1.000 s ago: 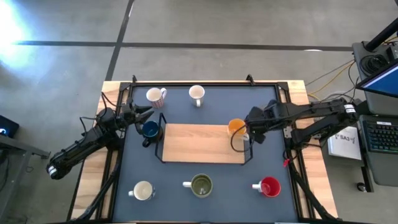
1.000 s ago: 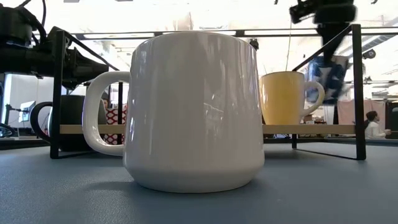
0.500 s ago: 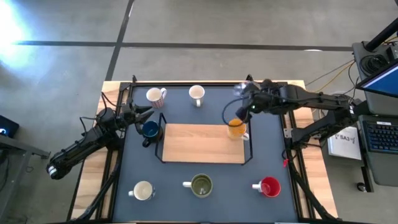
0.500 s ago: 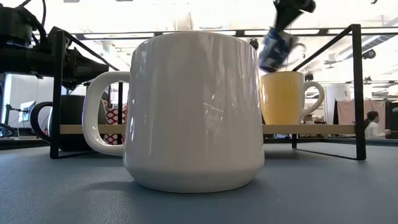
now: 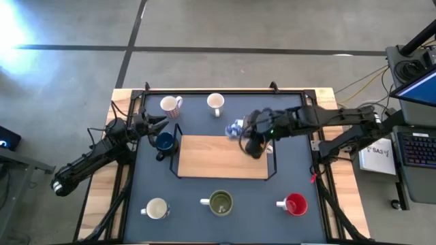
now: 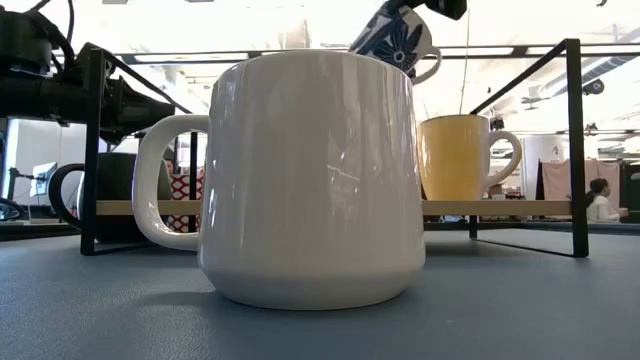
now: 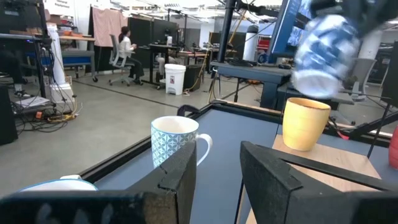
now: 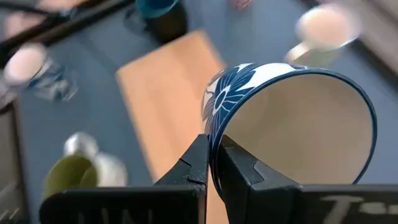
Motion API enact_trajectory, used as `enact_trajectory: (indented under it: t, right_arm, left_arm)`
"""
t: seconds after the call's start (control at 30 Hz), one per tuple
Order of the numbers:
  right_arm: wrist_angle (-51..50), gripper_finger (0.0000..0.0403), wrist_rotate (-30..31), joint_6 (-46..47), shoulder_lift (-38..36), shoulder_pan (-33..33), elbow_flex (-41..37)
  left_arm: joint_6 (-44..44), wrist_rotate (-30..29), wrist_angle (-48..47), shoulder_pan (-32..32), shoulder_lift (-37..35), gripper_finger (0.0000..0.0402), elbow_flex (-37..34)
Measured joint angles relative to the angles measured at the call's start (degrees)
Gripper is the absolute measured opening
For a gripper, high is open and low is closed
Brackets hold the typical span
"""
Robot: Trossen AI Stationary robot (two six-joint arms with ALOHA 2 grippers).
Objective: Place coffee mugs
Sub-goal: Put the purple mug on the shelf
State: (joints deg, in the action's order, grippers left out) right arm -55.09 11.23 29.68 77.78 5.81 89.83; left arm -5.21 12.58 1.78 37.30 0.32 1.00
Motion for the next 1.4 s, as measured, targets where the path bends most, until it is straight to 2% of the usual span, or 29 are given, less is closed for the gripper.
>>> enact_trajectory:
  t: [0.3,0.7,1.17,1.4]
  right_arm:
    - [-4.33,0.0012,-10.17,6.28,5.07,6.41,0.06]
    - [-16.64,0.0012,-9.77,10.24,8.93,9.58,0.1]
    - [-20.65,0.0012,-11.46,7.24,14.2,9.71,0.0]
    - [-20.99,0.0012,-11.4,6.77,14.17,9.82,-0.01]
  left_arm:
    - [0.0,-0.02,0.0,-0.02,-0.02,0.0107,0.02]
    - [0.0,-0.01,0.0,-0.02,-0.02,0.0107,0.0]
    - [0.02,0.0,0.15,-0.02,0.11,0.0107,0.0]
    - [0.0,0.0,0.2,-0.02,0.15,0.0107,0.0]
